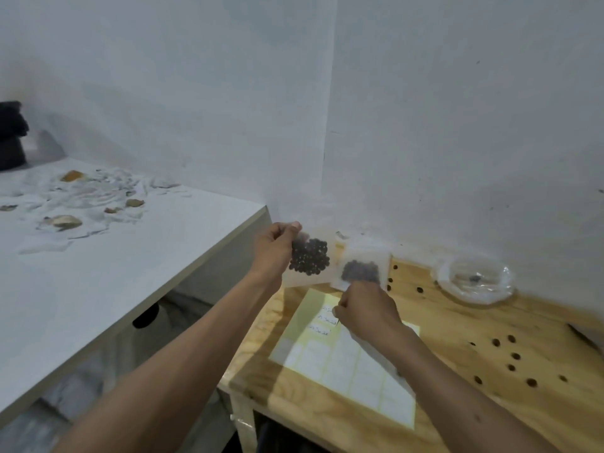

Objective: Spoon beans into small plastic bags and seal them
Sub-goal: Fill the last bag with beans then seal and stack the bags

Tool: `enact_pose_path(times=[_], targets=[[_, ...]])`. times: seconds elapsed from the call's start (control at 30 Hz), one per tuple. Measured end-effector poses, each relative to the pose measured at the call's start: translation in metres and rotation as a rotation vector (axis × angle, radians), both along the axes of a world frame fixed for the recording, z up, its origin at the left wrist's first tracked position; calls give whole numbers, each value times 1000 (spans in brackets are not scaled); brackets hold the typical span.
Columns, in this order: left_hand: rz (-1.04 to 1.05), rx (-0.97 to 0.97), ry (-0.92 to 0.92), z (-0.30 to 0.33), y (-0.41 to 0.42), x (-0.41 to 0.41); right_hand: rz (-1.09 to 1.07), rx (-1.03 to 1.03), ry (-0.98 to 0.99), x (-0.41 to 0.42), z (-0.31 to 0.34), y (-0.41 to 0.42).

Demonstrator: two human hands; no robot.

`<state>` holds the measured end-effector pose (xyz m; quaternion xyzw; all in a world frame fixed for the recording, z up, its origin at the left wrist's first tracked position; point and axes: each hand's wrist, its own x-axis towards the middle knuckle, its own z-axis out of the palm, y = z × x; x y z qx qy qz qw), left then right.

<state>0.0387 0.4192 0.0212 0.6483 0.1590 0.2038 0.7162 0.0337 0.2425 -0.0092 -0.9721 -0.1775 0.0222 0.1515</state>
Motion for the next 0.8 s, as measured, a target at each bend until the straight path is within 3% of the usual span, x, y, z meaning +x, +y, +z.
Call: enact_pose_path(times=[0.27, 0.4, 0.57, 0.8], targets=[[-32, 5, -5, -1, -6, -3, -51, 137, 97, 2, 0, 2], [-51, 12, -10, -1, -7, -3, -3, 270, 35, 1, 16, -9], [-123, 13, -3, 5, -23, 1, -49, 627, -22, 8, 59, -28], [-240, 22, 17, 14, -68, 0, -72, 722, -198, 28, 76, -45]])
